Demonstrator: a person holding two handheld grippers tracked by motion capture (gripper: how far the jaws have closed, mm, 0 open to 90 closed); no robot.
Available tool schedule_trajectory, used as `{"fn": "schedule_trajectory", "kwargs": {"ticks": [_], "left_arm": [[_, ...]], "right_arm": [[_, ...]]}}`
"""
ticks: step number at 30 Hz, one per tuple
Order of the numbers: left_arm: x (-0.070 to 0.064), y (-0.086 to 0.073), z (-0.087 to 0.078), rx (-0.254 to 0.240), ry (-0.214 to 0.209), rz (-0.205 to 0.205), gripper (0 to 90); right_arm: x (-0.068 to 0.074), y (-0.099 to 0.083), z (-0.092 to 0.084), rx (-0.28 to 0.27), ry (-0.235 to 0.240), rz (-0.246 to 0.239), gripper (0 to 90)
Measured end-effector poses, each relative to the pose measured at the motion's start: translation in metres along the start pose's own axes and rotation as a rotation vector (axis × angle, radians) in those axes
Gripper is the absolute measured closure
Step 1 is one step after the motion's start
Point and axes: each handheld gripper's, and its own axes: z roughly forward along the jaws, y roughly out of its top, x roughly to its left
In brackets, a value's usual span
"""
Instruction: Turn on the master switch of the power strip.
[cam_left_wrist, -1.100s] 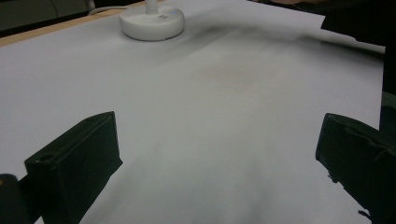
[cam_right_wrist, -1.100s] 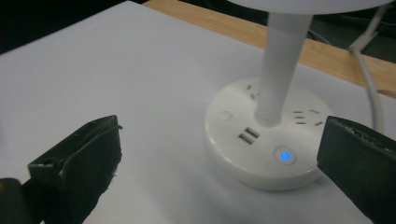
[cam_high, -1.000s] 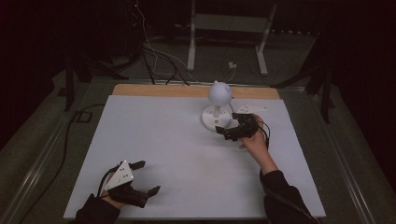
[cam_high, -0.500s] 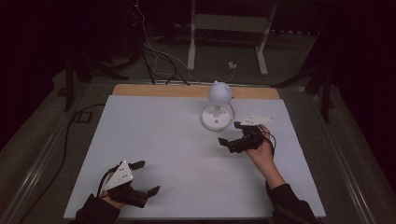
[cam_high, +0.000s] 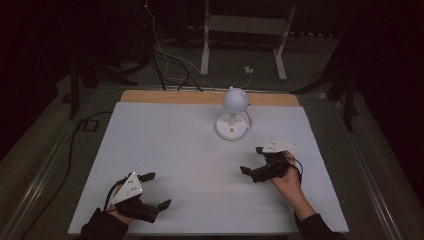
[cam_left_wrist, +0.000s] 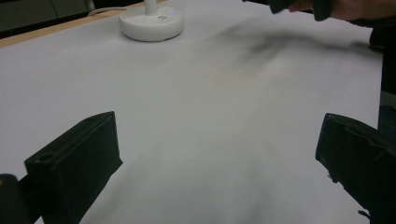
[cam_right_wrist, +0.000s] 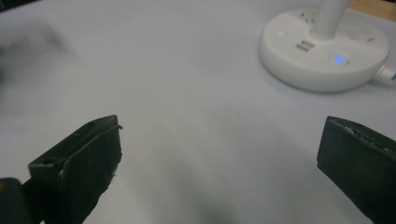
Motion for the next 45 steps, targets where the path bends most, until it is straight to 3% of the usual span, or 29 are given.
{"fn": "schedule_trajectory", "kwargs": {"ticks": [4,17,27,38,45], "left_arm": [[0.000,0.000,0.000,-0.001,0.000,0.000,0.3],[-0.001,0.000,0.000,0.000,-0.003,0.002,0.3],[-0.001,0.000,0.000,0.000,-0.002,0.002,0.3],[-0.001,0.000,0.000,0.001,-0.002,0.002,0.3],[-0.001,0.000,0.001,0.005,-0.003,0.006,0.3]], "right_arm": [[0.008,-0.010,-0.005,0.022,-0.010,-0.025,0.0],[0.025,-0.041,-0.030,0.041,-0.010,-0.019,0.0],[0.029,-0.066,-0.045,0.076,-0.037,-0.035,0.0],[0.031,-0.089,-0.066,0.071,-0.044,-0.035,0.0],[0.034,-0.091,-0.063,0.111,-0.054,-0.067,0.0]]}}
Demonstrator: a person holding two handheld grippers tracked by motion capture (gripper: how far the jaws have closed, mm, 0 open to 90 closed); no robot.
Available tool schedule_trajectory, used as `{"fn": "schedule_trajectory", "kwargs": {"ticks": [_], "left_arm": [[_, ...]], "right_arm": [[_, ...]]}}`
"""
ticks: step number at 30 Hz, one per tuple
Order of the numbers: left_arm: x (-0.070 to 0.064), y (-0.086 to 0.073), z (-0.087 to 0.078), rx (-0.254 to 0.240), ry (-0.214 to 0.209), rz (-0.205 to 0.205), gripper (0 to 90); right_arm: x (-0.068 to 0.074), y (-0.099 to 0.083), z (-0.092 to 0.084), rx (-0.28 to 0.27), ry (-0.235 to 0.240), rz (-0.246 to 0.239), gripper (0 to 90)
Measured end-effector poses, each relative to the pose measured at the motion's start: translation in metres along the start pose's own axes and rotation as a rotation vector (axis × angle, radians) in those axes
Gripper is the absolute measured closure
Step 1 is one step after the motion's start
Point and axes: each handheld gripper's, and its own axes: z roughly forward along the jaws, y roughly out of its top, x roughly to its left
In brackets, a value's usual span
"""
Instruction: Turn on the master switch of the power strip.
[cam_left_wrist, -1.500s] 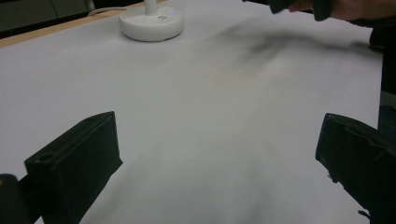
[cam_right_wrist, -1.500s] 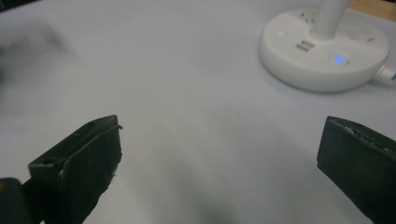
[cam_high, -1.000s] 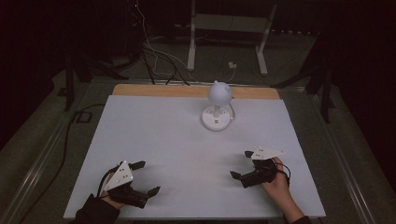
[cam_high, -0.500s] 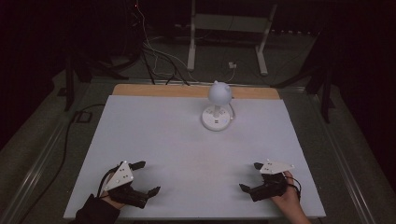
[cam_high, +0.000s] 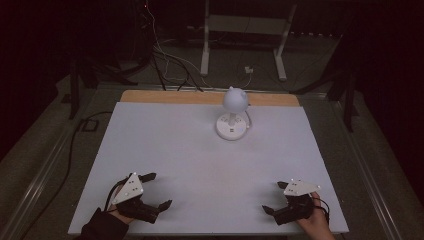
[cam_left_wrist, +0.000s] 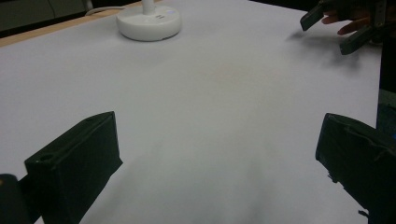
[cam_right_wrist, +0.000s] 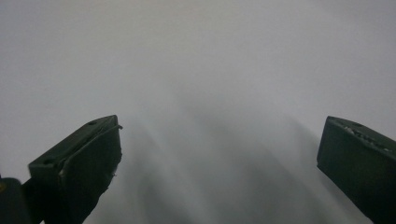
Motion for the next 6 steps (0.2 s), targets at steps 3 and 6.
{"fn": "schedule_trajectory", "kwargs": {"ticks": [3,6], "left_arm": [[0.0002,0.0001,0.0001,0.000,-0.001,-0.001,0.3],[-0.0003,0.0002,0.0004,0.002,0.000,0.003,0.3]], "right_arm": [[-0.0001,-0.0001,0.0002,0.003,-0.005,-0.006,0.0],[-0.0006,-0.0003,-0.0005,-0.001,-0.008,-0.002,0.0]]}}
